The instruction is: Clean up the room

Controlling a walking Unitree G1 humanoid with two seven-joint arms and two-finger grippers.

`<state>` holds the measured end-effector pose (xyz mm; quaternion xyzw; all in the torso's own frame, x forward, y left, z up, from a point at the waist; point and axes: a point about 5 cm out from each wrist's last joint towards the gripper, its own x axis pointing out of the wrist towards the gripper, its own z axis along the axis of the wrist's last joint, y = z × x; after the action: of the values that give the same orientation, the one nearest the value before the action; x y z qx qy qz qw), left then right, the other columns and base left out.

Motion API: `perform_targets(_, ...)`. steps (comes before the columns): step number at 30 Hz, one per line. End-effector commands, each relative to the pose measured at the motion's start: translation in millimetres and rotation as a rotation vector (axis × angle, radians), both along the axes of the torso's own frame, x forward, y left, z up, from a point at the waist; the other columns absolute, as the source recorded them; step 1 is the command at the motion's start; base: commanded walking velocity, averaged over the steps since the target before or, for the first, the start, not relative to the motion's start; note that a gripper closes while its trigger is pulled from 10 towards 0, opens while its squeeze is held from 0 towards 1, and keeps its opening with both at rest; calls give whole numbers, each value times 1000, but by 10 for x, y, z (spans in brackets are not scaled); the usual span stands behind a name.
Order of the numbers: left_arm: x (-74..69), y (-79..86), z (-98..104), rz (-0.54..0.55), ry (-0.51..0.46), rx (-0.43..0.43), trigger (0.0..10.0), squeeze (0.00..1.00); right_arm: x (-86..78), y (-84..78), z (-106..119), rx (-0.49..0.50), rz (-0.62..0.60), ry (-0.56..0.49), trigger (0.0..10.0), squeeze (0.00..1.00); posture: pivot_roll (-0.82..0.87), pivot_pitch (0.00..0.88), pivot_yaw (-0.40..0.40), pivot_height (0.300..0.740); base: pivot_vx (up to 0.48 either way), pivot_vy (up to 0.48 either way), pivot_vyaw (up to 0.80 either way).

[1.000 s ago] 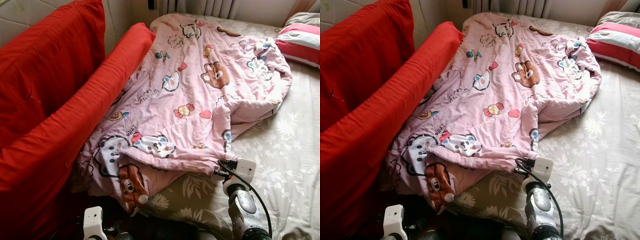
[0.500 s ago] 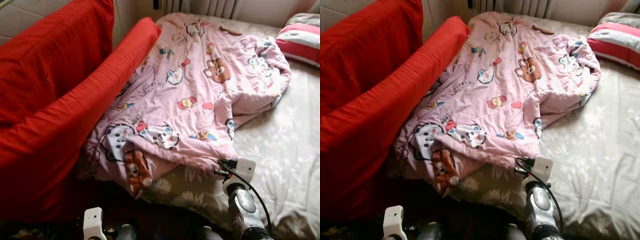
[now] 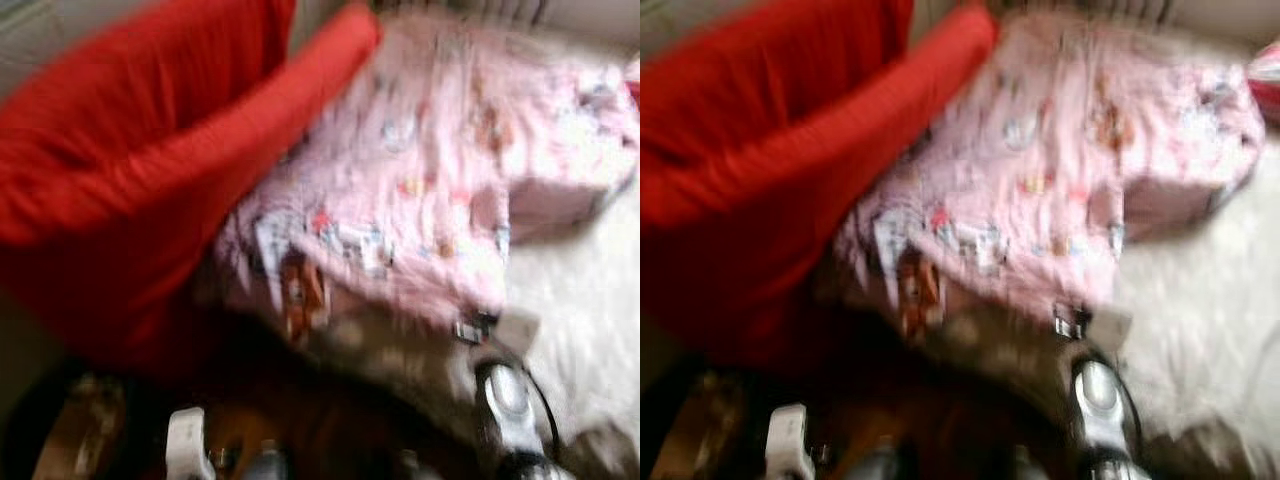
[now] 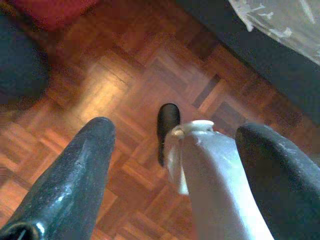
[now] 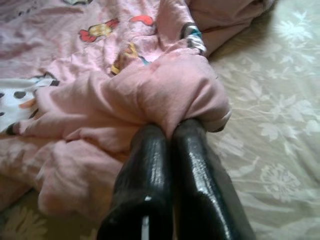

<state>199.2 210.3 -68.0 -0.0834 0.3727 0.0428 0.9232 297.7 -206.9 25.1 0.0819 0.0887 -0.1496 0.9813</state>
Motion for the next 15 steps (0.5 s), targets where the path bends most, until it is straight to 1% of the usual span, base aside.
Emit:
perform_targets(1,-167,5,-90,-1,59,0,10000,0,-50,-47,-31,-12,-33,7,10000,0,-2,215,29,740,-281,0,0)
perform_targets(11,-165,10,-88,0,59,1,10000,0,-28,-121,39,-44,-89,-24,10000,0,-1,220,33,740,-281,0,0)
perform_targets(15,-166,14,-88,0,59,1,10000,0,-20,-188,98,-71,-147,-49,10000,0,0,222,35,740,-283,0,0)
